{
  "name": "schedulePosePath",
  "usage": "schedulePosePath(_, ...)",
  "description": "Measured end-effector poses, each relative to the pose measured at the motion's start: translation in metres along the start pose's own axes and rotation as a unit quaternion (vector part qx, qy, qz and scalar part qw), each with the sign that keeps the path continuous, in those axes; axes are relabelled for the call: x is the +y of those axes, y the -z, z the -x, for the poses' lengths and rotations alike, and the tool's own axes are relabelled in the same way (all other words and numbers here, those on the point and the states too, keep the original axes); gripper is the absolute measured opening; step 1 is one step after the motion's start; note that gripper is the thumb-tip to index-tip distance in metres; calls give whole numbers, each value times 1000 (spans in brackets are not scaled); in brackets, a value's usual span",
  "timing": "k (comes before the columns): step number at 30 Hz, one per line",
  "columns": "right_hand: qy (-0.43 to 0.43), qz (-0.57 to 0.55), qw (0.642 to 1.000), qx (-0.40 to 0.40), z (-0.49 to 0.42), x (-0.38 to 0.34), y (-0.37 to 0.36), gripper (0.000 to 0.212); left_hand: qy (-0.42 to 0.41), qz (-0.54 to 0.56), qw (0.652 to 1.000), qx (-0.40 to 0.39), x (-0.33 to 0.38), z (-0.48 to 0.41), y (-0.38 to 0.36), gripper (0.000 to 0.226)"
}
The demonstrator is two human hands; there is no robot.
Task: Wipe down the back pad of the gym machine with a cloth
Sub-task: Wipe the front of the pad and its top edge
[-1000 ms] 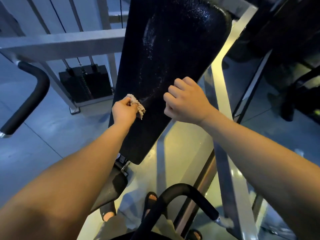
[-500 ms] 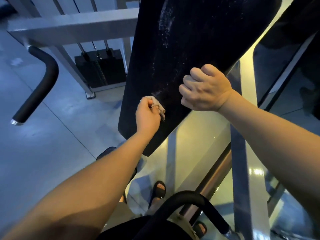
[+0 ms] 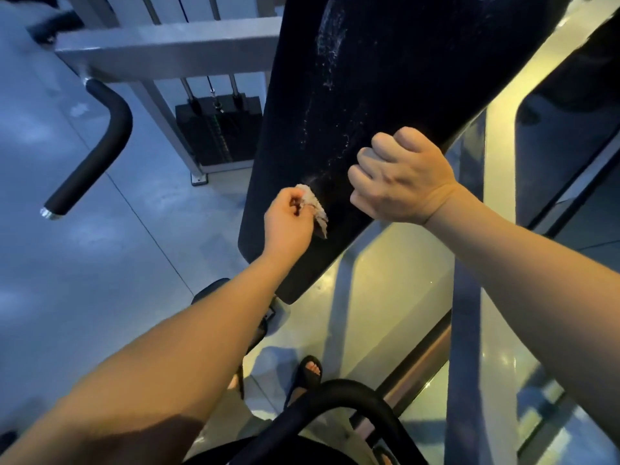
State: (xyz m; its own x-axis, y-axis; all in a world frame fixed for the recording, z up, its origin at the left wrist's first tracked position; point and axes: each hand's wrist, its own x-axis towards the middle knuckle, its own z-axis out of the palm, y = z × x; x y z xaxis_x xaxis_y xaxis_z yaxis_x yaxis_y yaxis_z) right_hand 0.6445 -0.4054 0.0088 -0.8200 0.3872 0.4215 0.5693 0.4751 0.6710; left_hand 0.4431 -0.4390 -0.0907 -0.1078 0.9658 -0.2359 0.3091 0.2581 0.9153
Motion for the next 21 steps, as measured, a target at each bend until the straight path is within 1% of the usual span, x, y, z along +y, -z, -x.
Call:
schedulePosePath(3, -1, 0, 1000, 12, 1, 0, 0, 26, -20, 21, 996, 87, 17, -25, 14, 15)
schedulePosePath(5, 3, 5, 1000, 19, 1, 1, -1, 25, -37, 19, 993, 109, 27, -30, 11, 19)
schedulePosePath(7, 10, 5, 1000, 26, 1, 0, -3, 25, -37, 2, 996, 82, 23, -15, 0, 19)
schedulePosePath(10, 9, -1, 1000, 17, 1, 3, -1, 26, -36, -19, 999, -15, 8, 23, -12, 17)
schedulePosePath(12, -1, -6, 1000, -1, -3, 1, 5, 27, -34, -40, 998, -44, 5, 28, -6, 14)
schedulePosePath(14, -14, -32, 999, -14, -8, -3, 10, 30, -35, -37, 999, -8, 12, 12, 7, 13)
schedulePosePath(16, 1, -62, 998, -20, -9, -4, 9, 31, -36, -11, 997, 65, 23, -13, 18, 16)
schedulePosePath(17, 17, -62, 998, -19, -10, -4, 8, 33, -42, -17, 996, 82, 29, -21, 19, 17)
schedulePosePath(19, 36, -45, 998, -17, -10, -1, 3, 34, -65, -48, 994, 80, 33, -25, 12, 19)
schedulePosePath(21, 25, -34, 999, -20, -9, -2, -1, 33, -83, -46, 994, 47, 26, -13, 2, 19)
